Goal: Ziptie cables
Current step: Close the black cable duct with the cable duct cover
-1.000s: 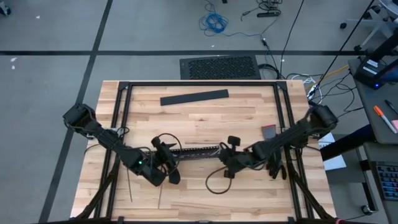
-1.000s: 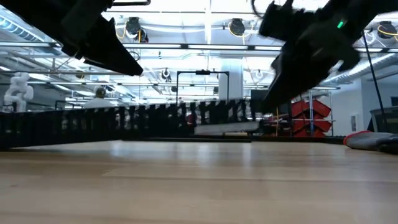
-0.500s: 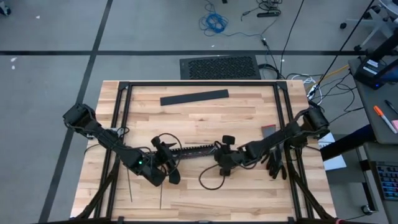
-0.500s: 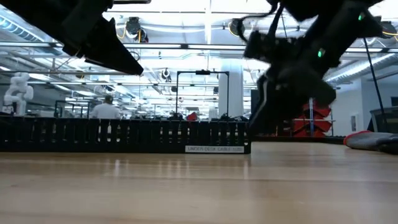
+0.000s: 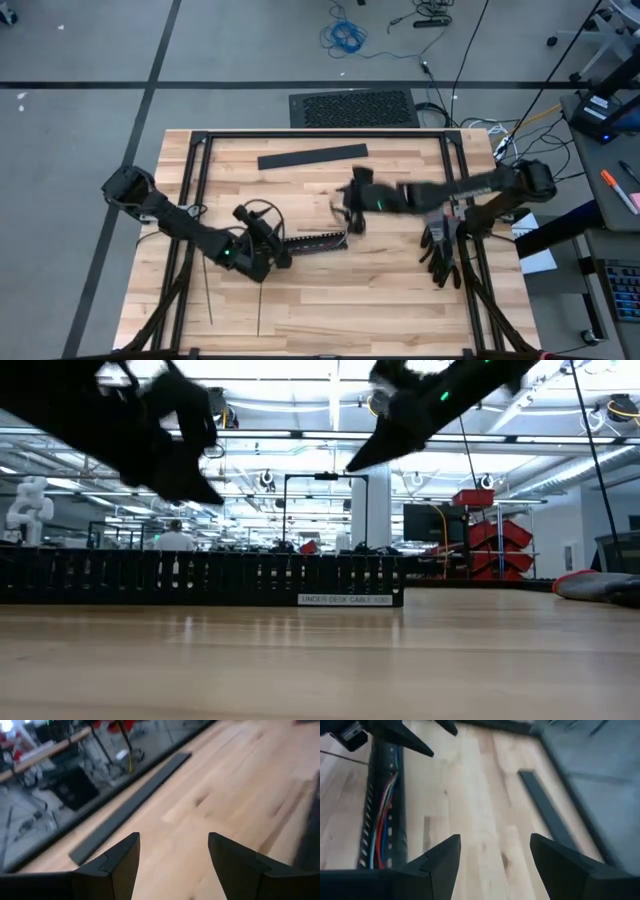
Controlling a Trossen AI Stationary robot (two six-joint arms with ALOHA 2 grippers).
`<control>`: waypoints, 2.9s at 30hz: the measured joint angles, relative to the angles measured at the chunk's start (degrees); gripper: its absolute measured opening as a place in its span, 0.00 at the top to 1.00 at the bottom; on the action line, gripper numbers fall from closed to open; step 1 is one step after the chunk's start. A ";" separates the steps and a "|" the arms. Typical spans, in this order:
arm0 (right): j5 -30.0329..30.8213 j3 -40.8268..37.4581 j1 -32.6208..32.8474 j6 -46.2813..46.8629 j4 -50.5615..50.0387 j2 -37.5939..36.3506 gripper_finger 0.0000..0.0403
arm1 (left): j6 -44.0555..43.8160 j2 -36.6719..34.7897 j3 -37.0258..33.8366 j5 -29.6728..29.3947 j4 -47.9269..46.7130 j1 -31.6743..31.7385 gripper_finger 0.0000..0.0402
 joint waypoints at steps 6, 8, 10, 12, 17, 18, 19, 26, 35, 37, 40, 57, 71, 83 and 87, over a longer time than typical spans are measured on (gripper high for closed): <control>-14.88 8.23 -13.89 -7.89 -7.54 6.26 0.41 | 1.74 -1.28 -2.69 4.81 2.02 3.47 0.42; -16.22 14.83 -16.37 -11.41 -14.13 10.29 0.39 | 4.74 -3.80 -2.65 4.90 2.27 4.70 0.42; -16.35 22.62 -18.59 -14.77 -20.68 15.94 0.37 | 8.37 -6.70 -2.64 5.78 1.58 6.61 0.42; -16.33 31.60 -20.37 -18.09 -27.51 22.51 0.35 | 10.73 -10.48 -2.64 8.32 -0.50 9.28 0.42; -21.24 49.08 -22.99 -25.66 -38.67 35.16 0.32 | 15.55 -20.47 -4.80 18.46 -1.98 15.78 0.42; -23.60 51.47 -23.48 -27.07 -40.04 36.87 0.32 | 16.69 -22.30 -5.49 19.82 -2.00 16.58 0.42; -25.73 53.73 -23.87 -28.58 -40.82 38.40 0.32 | 17.74 -23.99 -6.16 20.63 -2.19 17.21 0.42; -27.92 67.28 -27.22 -34.83 -45.77 47.83 0.32 | 24.11 -33.24 -10.54 24.86 -1.74 21.81 0.42; -30.95 81.51 -31.58 -31.38 -54.50 59.34 0.32 | 30.60 -34.34 -15.45 37.85 8.72 32.81 0.42; -31.21 81.29 -32.26 -30.37 -55.69 59.85 0.32 | 31.57 -34.29 -15.50 38.45 8.72 34.67 0.42; -31.29 81.27 -33.70 -29.42 -59.16 60.70 0.32 | 32.84 -34.29 -15.54 40.40 9.65 36.83 0.42; -34.39 81.27 -37.26 -28.06 -61.63 62.43 0.32 | 34.25 -31.54 -15.54 44.69 14.80 40.28 0.42; -34.67 81.27 -37.71 -23.41 -80.70 63.54 0.47 | 32.67 -31.01 -15.54 45.55 16.17 40.30 0.42; -32.28 80.99 -29.35 -14.21 -86.29 54.72 0.51 | 33.06 -31.01 -15.52 47.07 15.94 40.29 0.42; -26.15 80.97 -25.26 -12.26 -86.79 48.95 0.51 | 34.96 -31.01 -15.50 47.08 15.45 40.28 0.42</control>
